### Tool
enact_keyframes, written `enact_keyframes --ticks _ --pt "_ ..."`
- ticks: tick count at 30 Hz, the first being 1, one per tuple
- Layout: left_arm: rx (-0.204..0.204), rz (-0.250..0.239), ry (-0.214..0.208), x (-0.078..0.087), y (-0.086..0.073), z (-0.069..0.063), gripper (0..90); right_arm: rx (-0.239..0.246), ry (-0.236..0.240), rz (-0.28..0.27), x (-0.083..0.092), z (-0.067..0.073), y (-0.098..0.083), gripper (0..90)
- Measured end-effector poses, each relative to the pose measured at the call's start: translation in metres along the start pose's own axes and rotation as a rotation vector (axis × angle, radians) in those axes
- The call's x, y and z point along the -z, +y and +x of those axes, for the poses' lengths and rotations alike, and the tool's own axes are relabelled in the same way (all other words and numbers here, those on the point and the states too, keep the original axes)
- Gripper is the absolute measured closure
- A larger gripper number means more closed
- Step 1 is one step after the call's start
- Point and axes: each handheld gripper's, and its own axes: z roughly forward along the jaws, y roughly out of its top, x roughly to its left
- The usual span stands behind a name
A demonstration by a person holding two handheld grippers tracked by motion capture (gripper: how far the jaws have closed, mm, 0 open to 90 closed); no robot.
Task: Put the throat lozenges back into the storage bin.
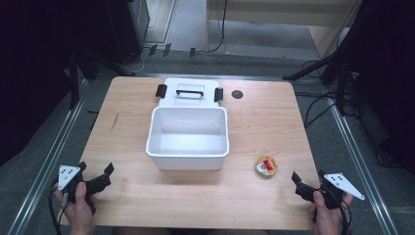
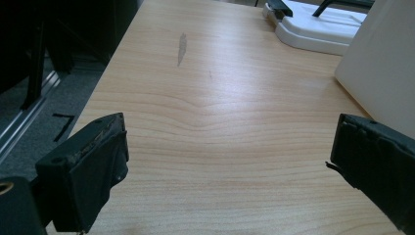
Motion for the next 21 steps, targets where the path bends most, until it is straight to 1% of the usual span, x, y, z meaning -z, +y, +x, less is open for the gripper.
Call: enact_keyframes --ticks 1,2,4,5,7,8,9,10,12,13,14,15,16,17,18,19,21 --pt "0.001 0.000 0.000 0.000 0.000 0.000 1.5 0.002 -0.004 0.013 -0.001 0.002 0.000 0.0" --pt "0.001 0.000 0.000 0.000 0.000 0.000 1.5 0.002 -0.004 0.013 -0.001 0.002 0.000 0.0" --pt "-0.002 -0.001 0.000 0.000 0.000 0.000 1.5 0.021 -0.003 0.054 -0.004 0.006 0.002 0.0" --pt "-0.003 -0.001 0.000 0.000 0.000 0.000 1.5 0.035 -0.006 0.078 -0.006 0.008 0.003 0.0" --pt "-0.003 0.000 0.000 0.000 0.000 0.000 1.5 0.080 -0.009 0.123 -0.009 0.014 0.005 0.0" --pt "-0.004 0.000 0.000 0.000 0.000 0.000 1.5 0.113 -0.014 0.177 -0.012 0.020 0.008 0.0" --pt "-0.008 0.002 0.002 0.000 0.000 0.000 1.5 0.113 -0.014 0.177 -0.012 0.020 0.008 0.0" --pt "-0.009 0.002 0.001 0.000 0.000 0.000 1.5 0.127 -0.009 0.196 -0.014 0.022 0.009 0.0" --pt "-0.008 0.003 0.002 0.000 0.000 0.000 1.5 0.142 0.003 0.260 -0.018 0.026 0.013 0.0" --pt "-0.007 0.003 0.001 0.000 0.000 0.000 1.5 0.142 0.003 0.260 -0.018 0.026 0.013 0.0" --pt "-0.006 0.003 0.001 0.000 0.000 0.000 1.5 0.146 0.003 0.313 -0.021 0.029 0.017 0.0" --pt "-0.005 0.003 0.001 0.000 0.000 0.000 1.5 0.148 -0.007 0.338 -0.022 0.030 0.018 0.0" --pt "-0.005 0.003 0.001 0.000 0.000 0.000 1.5 0.148 -0.007 0.338 -0.022 0.030 0.018 0.0" --pt "-0.004 0.003 -0.001 0.000 0.000 0.000 1.5 0.153 -0.013 0.361 -0.024 0.030 0.020 0.0" --pt "0.001 0.003 -0.002 0.000 0.000 0.000 1.5 0.160 -0.024 0.417 -0.026 0.033 0.024 0.0" --pt "0.001 0.003 -0.002 0.000 0.000 0.000 1.5 0.160 -0.024 0.417 -0.026 0.033 0.024 0.0" --pt "0.009 0.003 -0.005 0.000 0.000 0.001 1.5 0.164 -0.022 0.473 -0.028 0.035 0.028 0.0"
